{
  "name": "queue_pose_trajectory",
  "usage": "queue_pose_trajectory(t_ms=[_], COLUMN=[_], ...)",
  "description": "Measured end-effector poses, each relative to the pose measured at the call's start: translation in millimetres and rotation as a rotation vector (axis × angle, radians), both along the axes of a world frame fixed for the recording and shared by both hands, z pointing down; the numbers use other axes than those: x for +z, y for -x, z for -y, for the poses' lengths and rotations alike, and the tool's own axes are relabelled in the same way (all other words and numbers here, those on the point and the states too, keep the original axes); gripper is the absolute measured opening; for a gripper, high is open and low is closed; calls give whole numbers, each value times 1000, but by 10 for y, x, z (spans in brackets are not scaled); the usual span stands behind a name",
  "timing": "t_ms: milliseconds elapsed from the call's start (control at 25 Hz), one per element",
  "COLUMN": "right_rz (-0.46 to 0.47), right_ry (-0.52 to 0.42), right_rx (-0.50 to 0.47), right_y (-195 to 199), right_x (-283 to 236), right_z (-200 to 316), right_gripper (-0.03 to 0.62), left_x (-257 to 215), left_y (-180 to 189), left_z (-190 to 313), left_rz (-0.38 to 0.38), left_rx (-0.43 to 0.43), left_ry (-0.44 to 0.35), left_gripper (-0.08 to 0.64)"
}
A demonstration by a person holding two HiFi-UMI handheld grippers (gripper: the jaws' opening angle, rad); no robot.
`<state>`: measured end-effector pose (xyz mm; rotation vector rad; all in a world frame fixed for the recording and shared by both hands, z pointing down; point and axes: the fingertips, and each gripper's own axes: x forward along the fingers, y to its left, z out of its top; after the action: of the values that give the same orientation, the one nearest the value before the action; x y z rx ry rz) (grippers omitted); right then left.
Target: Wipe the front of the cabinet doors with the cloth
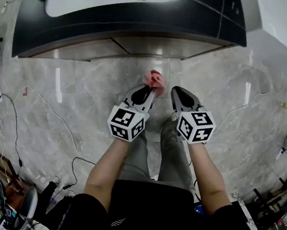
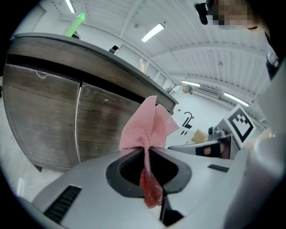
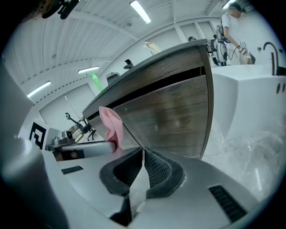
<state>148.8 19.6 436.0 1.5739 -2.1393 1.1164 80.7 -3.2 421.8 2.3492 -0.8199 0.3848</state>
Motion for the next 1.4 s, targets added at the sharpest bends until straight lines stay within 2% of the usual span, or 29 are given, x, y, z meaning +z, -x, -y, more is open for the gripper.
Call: queue_pose_trajectory(t_ms=[160, 360, 480, 640, 800, 1080, 1400], right_rz=[-9, -12, -24, -47, -43, -64, -93], right_ry=[4, -2, -23, -48, -65, -165, -265], right_rx=[-16, -1, -8, -23, -13, -33, -60], right_y=[68, 114, 153, 212, 289, 368, 445], right_x=[-242, -554, -749, -999, -1199, -1670, -2116], right_z=[-172, -267, -245, -222, -154, 30, 135], right_gripper=[40, 40, 40, 40, 40, 40, 40], left_x=[-284, -669, -895, -1079, -1258, -1656, -2019], left_y=[170, 329, 345, 326, 296, 386, 540], left_z=[-172, -172, -127, -152, -156, -71, 41], left_rz=[17, 34, 33, 75, 62, 58, 50], left_rx=[14, 24, 37, 67, 66, 61, -3], left_ry=[13, -17, -29, -30, -29, -85, -139], left_gripper=[32, 32, 32, 32, 32, 32, 32])
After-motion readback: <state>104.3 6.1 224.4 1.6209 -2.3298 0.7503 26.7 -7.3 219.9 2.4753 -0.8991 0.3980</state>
